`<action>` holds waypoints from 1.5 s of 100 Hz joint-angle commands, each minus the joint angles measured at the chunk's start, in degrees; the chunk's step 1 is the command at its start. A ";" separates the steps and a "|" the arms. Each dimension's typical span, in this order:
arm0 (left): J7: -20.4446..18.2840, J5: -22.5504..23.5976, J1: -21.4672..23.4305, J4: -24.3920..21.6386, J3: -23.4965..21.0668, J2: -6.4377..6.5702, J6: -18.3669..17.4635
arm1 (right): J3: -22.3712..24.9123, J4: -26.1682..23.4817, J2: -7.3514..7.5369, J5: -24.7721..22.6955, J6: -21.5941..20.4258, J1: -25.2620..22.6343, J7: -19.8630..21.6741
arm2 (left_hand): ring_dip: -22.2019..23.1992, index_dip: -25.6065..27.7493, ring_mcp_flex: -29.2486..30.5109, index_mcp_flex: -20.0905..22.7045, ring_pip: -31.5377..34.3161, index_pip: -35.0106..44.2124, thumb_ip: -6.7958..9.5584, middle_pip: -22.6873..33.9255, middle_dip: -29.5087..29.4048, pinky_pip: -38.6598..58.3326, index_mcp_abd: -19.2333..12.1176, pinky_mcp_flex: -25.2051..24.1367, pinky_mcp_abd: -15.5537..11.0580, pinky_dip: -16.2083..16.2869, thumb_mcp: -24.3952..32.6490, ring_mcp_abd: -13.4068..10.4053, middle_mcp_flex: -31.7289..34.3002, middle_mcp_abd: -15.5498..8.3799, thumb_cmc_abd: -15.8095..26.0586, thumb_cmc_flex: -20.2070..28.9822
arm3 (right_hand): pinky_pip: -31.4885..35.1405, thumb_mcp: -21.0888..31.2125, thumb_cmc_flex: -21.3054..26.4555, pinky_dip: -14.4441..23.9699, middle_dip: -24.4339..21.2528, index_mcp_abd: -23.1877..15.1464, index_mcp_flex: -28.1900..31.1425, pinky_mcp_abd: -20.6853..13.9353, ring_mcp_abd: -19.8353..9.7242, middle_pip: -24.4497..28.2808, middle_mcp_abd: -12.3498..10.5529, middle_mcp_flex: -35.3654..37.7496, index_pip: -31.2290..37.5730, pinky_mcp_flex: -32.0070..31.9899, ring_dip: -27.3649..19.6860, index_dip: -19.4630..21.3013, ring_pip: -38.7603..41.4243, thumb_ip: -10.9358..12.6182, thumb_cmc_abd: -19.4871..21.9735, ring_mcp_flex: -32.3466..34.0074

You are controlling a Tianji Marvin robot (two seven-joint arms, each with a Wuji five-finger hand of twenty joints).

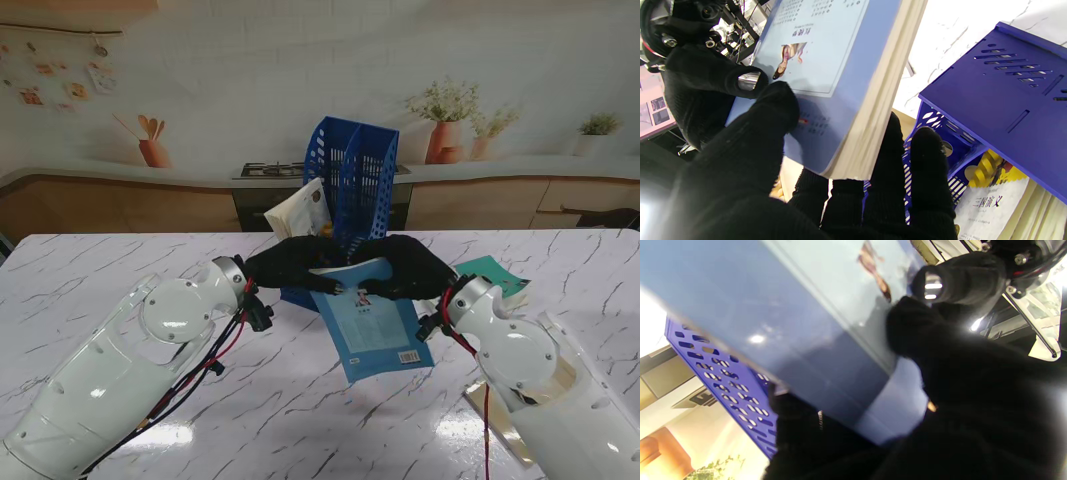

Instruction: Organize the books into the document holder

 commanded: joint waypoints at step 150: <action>1.39 -10.50 2.17 2.14 -1.18 -2.32 2.43 | 7.31 -4.89 -2.30 -1.76 8.14 -8.25 -8.37 | -4.55 34.04 33.66 12.47 18.10 25.14 3.05 -8.30 16.03 25.92 -3.44 38.30 -8.64 -10.82 29.57 -11.80 33.41 -5.52 -12.75 9.95 | -32.20 -30.77 -16.59 -10.57 -30.67 -5.95 -13.88 11.42 0.20 -31.60 -1.15 -20.45 -22.37 -38.17 -19.22 -20.47 -45.46 15.16 23.61 -20.01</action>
